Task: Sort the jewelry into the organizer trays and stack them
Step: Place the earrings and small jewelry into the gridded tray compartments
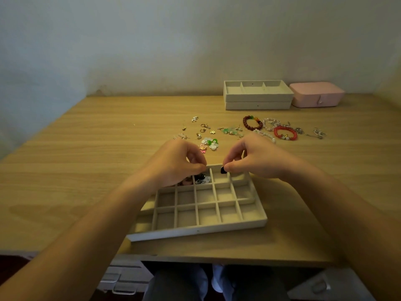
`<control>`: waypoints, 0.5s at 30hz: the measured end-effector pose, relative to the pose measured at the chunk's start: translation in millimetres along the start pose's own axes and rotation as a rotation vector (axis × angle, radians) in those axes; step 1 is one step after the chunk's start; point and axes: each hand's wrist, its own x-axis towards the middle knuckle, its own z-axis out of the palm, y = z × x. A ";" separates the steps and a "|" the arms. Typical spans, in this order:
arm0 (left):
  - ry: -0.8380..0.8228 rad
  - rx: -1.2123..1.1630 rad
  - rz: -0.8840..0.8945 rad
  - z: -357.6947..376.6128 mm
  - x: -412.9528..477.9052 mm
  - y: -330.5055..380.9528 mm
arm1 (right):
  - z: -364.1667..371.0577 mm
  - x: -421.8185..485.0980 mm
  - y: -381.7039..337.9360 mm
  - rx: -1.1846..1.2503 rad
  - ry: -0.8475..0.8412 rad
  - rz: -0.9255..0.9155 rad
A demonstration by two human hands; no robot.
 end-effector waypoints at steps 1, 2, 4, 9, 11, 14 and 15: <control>0.018 0.010 -0.015 0.1 -2.2 -1.8 | 0.8 -0.6 0.4 -0.008 -0.001 0.003; 0.033 0.024 -0.026 -0.4 -4.0 -3.8 | 2.1 -0.9 0.2 -0.018 0.001 0.006; 0.055 0.047 -0.041 -4.6 -6.9 -6.2 | 6.3 0.1 -1.0 -0.037 0.001 0.011; 0.103 -0.075 -0.130 -21.8 -9.5 -10.5 | 18.4 5.4 -6.9 -0.150 -0.008 -0.008; 0.127 -0.138 -0.163 -27.1 -10.5 -12.8 | 20.6 7.2 -8.2 -0.183 0.009 -0.007; 0.137 -0.223 -0.170 -33.3 -12.8 -15.0 | 21.5 8.8 -10.0 -0.207 0.020 -0.006; 0.138 -0.236 -0.172 -34.7 -13.1 -14.9 | 22.0 9.2 -10.1 -0.217 0.015 -0.003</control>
